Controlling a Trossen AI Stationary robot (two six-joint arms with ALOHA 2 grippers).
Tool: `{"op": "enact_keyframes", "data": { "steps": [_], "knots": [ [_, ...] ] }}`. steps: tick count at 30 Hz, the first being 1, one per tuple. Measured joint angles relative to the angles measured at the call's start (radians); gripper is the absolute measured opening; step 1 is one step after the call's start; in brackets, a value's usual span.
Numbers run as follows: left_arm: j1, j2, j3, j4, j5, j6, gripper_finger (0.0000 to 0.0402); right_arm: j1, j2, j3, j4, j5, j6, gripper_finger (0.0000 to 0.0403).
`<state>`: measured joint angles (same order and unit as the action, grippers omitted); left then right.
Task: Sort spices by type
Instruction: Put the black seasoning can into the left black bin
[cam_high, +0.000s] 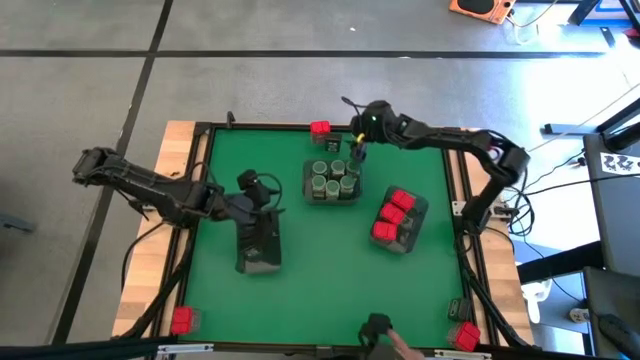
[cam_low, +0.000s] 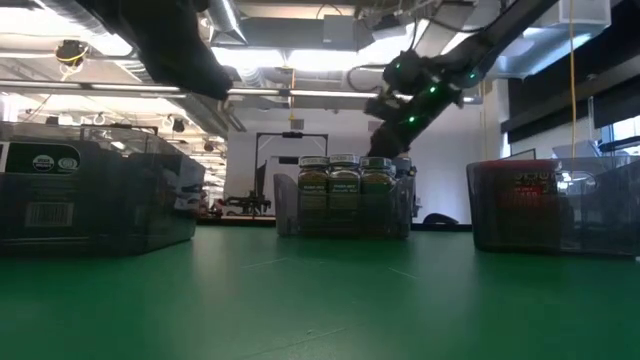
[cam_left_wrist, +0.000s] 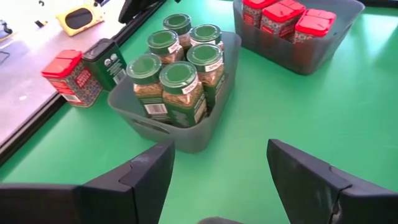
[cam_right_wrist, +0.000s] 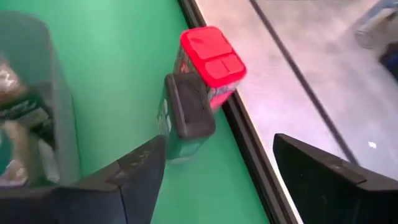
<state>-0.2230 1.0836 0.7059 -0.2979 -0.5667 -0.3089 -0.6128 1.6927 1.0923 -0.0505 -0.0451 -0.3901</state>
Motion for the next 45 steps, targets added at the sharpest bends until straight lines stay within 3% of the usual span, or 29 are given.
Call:
{"op": "enact_keyframes", "data": {
  "steps": [11,25,29,36,41,45],
  "knots": [
    [0.072,0.0,0.0,-0.002,0.0,0.049,0.0253,-0.056,0.197,0.183,-0.067,-0.19,-0.036,0.0294],
    [0.122,0.0,0.0,-0.005,0.0,0.073,0.0253,-0.055,0.287,0.191,-0.02,-0.208,-0.06,0.0291],
    [0.121,0.0,0.0,-0.005,0.001,0.063,0.0253,-0.055,0.288,0.191,-0.005,-0.221,-0.064,0.0258],
    [0.121,0.0,0.0,-0.005,0.001,0.056,0.0253,-0.055,0.288,0.191,-0.002,-0.209,-0.089,0.0135],
    [0.118,0.0,0.0,-0.005,0.001,0.05,0.0253,-0.04,0.246,0.188,-0.041,-0.145,-0.118,0.0134],
    [0.101,0.0,0.0,-0.006,0.005,0.036,0.0253,-0.002,0.141,0.189,-0.051,-0.071,-0.145,0.0134]
  ]
}}
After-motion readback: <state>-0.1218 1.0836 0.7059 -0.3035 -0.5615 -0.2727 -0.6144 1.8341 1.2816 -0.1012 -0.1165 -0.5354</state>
